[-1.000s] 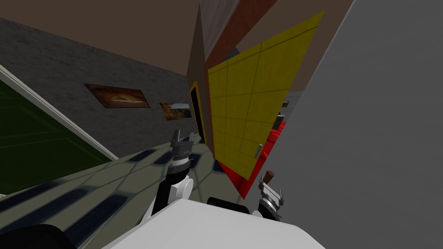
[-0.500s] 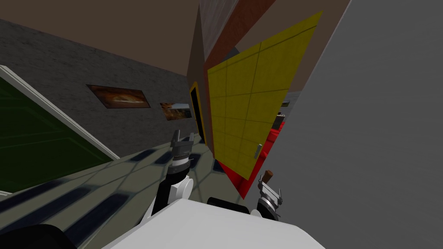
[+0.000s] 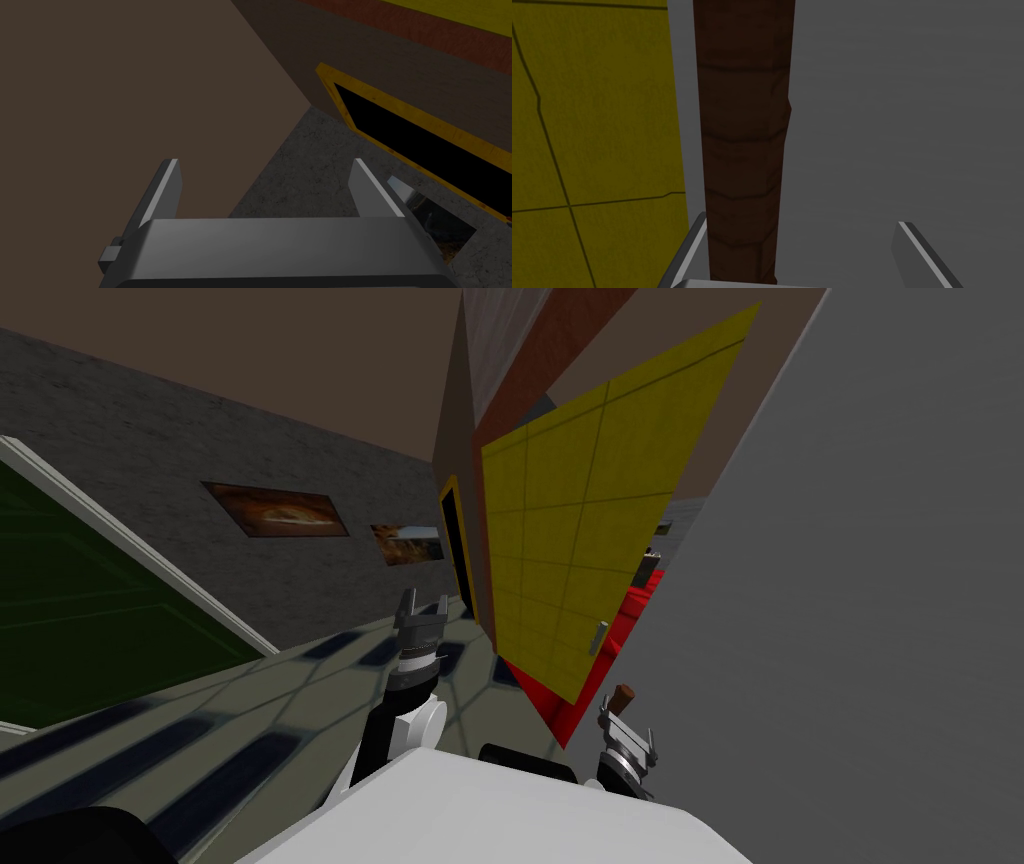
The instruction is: Push the door open
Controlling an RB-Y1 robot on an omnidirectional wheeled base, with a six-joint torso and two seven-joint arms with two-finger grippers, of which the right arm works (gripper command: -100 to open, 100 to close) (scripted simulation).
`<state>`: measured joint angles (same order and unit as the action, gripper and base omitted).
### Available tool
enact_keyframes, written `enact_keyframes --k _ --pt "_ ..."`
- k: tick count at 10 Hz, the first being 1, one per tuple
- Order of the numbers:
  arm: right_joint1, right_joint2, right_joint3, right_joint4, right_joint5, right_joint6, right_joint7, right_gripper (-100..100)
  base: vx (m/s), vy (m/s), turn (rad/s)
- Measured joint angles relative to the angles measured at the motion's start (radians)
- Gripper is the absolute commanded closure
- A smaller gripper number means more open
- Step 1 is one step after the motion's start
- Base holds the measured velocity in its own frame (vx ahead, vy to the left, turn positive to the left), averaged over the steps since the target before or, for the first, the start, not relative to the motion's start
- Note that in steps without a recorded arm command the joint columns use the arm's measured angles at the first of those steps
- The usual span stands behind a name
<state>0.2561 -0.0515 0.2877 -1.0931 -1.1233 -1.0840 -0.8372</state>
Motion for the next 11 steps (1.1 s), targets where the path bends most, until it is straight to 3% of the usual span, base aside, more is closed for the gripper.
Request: enact_keyframes --k 1,3,5,8,9,10,11 --pt "-0.02 0.0 -0.007 0.02 -0.005 0.003 -0.002 100 0.0 0.0 0.0" --pt "-0.021 0.007 -0.014 0.007 -0.017 0.012 0.021 100 -0.037 -0.044 0.113" --pt "-0.037 0.014 -0.012 0.032 -0.016 -0.005 0.017 100 -0.004 0.006 -0.002" --pt "-0.009 0.006 -0.014 -0.017 -0.024 0.014 0.031 100 -0.003 -0.001 0.01" --pt "-0.024 0.003 -0.016 0.003 -0.025 0.013 0.02 100 -0.012 -0.008 -0.008" --pt "-0.016 0.0 -0.015 -0.006 -0.025 0.015 0.018 100 -0.011 -0.007 -0.012" --pt "-0.031 0.008 -0.015 0.015 -0.022 0.007 0.016 100 -0.012 -0.006 0.036"
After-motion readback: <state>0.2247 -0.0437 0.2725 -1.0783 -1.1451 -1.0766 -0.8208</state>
